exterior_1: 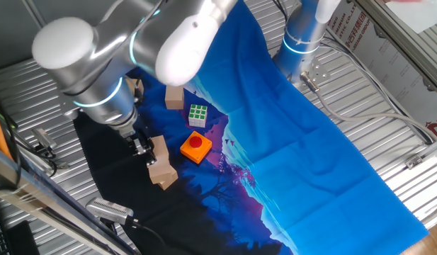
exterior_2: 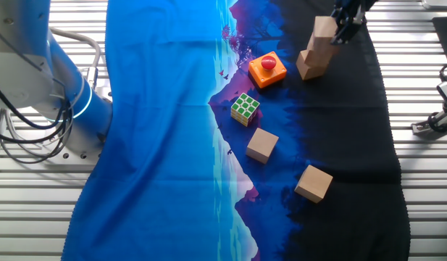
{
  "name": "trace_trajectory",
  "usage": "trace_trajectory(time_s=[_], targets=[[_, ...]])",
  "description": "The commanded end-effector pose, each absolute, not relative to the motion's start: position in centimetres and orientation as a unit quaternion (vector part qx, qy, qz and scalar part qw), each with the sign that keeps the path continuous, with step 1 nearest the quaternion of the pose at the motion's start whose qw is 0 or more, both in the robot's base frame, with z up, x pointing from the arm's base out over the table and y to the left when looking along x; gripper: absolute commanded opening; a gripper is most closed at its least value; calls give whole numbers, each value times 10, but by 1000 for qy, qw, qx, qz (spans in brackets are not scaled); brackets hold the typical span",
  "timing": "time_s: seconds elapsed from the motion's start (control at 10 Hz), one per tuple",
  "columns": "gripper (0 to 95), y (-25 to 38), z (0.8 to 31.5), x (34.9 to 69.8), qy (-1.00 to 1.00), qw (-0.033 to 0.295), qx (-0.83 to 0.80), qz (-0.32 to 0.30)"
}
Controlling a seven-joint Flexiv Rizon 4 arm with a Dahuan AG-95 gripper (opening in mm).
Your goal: Stack the blocks in a vertical line of five
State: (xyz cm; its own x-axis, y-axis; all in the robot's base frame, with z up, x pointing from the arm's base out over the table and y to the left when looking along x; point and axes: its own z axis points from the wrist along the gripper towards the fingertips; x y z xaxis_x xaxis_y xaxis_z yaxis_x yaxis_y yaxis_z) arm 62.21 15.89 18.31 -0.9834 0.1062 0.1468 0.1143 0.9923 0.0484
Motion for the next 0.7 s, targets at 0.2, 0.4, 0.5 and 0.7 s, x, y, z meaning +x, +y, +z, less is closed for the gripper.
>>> trace_trajectory(time_s=[0.2,0.4,0.5,0.7], targets=[[0,157,178,625,-996,63,-57,-32],[0,157,177,626,-996,58,-58,-36],[0,157,176,626,-996,59,-57,-37],[0,156,175,627,-996,56,-57,-41]])
